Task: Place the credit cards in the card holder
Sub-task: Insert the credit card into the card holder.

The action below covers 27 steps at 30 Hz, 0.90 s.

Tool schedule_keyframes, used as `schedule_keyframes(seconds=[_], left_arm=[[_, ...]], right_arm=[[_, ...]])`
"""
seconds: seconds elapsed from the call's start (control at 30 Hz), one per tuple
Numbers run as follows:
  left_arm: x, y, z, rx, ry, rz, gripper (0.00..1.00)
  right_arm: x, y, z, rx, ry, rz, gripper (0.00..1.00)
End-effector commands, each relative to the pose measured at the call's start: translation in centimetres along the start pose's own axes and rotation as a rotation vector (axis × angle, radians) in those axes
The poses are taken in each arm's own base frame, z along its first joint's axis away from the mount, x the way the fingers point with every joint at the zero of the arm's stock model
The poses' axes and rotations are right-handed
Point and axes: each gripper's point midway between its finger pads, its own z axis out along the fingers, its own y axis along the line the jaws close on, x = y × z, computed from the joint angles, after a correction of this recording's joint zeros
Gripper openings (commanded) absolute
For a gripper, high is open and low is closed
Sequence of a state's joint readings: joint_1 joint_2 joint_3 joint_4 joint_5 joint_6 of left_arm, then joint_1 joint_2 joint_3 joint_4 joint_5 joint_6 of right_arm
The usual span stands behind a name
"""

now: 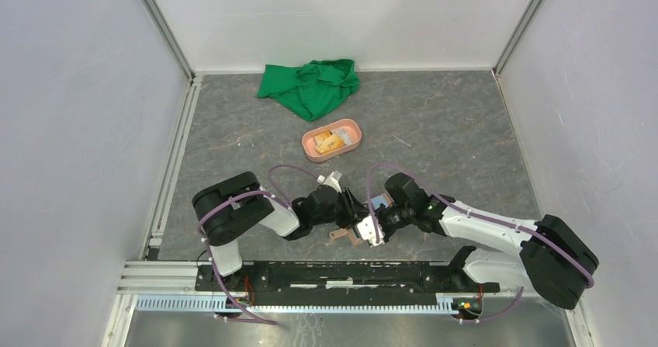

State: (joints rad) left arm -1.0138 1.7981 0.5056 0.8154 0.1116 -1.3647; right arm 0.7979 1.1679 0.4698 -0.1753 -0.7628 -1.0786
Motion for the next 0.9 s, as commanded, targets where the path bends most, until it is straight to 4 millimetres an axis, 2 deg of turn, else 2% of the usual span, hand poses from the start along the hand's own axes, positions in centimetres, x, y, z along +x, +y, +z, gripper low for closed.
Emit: schedule_keyframes(seconds=[0.0,0.4,0.87], left_arm=[[0.2,2.4,-0.3,-0.075,0.009,-0.016,0.39],[0.3,2.1,-0.3,-0.061,0.013,-0.009,0.39],[0.2,2.6,-0.9,-0.077,0.006,0.000,0.39]], right_arm=[[1.2,-1.2,0.6,0.068,0.094,-0.030,0.00],[3.1,-0.8,0.8,0.055,0.210,-0.036,0.00],[4.2,-1.4,-0.5,0.070,0.303,-0.020,0.00]])
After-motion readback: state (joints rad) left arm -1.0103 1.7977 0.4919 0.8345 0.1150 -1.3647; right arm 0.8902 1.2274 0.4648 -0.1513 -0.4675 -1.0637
